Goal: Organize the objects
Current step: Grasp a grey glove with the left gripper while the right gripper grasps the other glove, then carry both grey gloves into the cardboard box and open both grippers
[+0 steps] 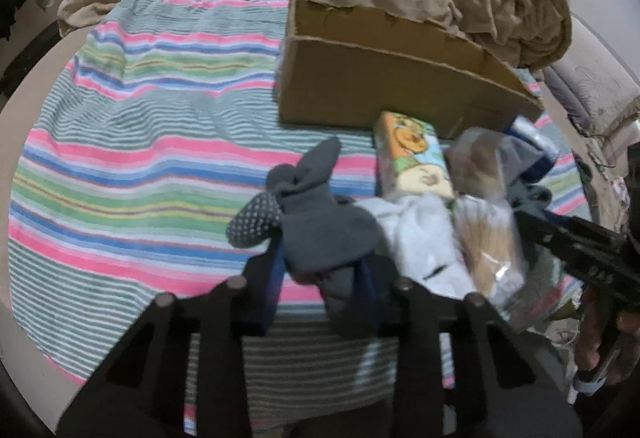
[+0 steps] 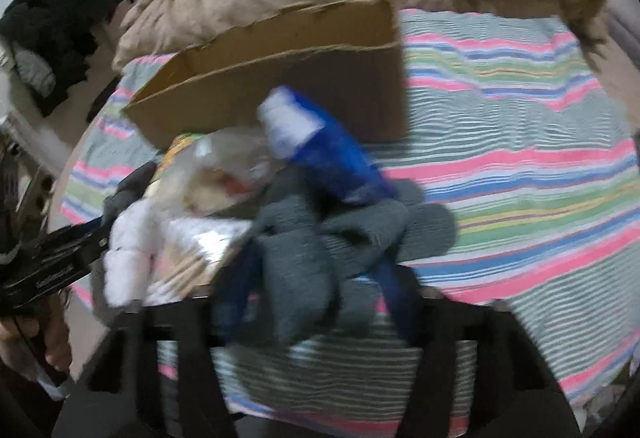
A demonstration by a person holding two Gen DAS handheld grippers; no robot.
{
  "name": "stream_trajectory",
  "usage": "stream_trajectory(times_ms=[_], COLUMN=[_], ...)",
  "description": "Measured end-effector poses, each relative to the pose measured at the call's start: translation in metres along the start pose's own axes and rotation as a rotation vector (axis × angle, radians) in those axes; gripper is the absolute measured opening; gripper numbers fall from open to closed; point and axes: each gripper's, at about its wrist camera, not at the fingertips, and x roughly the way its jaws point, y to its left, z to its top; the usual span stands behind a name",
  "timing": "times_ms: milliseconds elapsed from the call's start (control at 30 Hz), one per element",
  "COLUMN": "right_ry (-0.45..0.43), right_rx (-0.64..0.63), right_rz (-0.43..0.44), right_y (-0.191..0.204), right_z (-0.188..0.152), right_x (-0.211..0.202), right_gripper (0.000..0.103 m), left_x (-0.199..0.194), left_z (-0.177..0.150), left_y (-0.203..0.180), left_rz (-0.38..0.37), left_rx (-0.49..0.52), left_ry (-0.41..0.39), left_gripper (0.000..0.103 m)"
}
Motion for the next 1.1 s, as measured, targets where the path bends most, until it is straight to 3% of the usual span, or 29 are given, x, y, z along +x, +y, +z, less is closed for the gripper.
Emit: stream_trajectory(times_ms=[200, 500, 833, 1100], right_ry=[-0.007, -0.073, -0.188, -0.274], right_rx=[-0.043, -0.054, -0.071, -0.083], right_rz=[-0.013, -0.018, -0.008, -0.011], right_y=[0.009, 0.019, 0.026, 0.023], right_z=[-0.001, -0.001, 0.016, 0.045], right_x=[-0.013, -0.052, -0.111, -0.137], right_gripper=[0.029, 0.026, 0.025, 0.025], left_x=[-0.017, -0.068, -0.116, -0.128], left_z=[-0.002, -0.001, 0.025, 0.062], left_y=[0.002, 0.003, -0.021, -0.042], left_rz=[-0.031, -0.031, -0.026, -0.043], left_rx=[-0.02, -0.019, 0.049, 0.125], left_ry=[-0.015, -0.099, -0.21, -0.268], left_gripper=[0.026, 0.026, 0.026, 0.027])
